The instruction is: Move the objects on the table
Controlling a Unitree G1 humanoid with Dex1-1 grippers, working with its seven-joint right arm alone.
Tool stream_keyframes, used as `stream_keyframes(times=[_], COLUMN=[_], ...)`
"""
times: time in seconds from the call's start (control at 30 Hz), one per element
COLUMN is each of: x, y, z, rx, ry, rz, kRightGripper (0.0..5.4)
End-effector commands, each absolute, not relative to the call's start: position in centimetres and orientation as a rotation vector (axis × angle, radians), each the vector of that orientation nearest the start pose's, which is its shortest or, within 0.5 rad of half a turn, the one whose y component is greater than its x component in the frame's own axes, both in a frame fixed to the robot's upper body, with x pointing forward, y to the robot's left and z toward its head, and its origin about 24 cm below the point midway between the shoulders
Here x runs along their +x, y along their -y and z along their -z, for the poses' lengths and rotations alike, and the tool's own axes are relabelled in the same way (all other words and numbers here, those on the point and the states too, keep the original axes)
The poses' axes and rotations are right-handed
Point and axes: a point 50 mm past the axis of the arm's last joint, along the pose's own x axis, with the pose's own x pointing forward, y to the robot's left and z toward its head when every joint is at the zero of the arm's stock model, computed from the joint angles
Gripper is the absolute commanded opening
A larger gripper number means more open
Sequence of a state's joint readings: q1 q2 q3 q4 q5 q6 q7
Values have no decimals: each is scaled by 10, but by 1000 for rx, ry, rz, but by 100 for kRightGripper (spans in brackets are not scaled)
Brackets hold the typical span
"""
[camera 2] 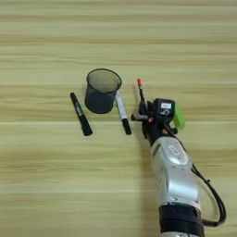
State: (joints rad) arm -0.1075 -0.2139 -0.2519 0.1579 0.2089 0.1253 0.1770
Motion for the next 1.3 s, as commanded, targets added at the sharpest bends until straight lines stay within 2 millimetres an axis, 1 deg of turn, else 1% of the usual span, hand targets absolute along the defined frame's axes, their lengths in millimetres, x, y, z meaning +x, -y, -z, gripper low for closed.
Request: stream_keyframes(times=[0.03,0.2,0.53,0.6,0.73,0.8,0.83,0.93,1.0,1.2,1.3], x=[279,273,268,266,259,256,254,249,248,248,248], y=[236,224,217,209,190,178,171,136,121,106,96], z=[-79,-98,-108,-114,-133,-138,-138,-136,-132,-124,-115], rx=[4,-17,-24,-30,-43,-43,-40,-14,1,26,40], ry=[34,92,113,137,204,217,218,203,186,150,111], rz=[48,11,-6,-33,-100,-141,-170,-298,-354,-406,-438], kRightGripper=[70,70,69,69,69,69,69,69,69,69,69])
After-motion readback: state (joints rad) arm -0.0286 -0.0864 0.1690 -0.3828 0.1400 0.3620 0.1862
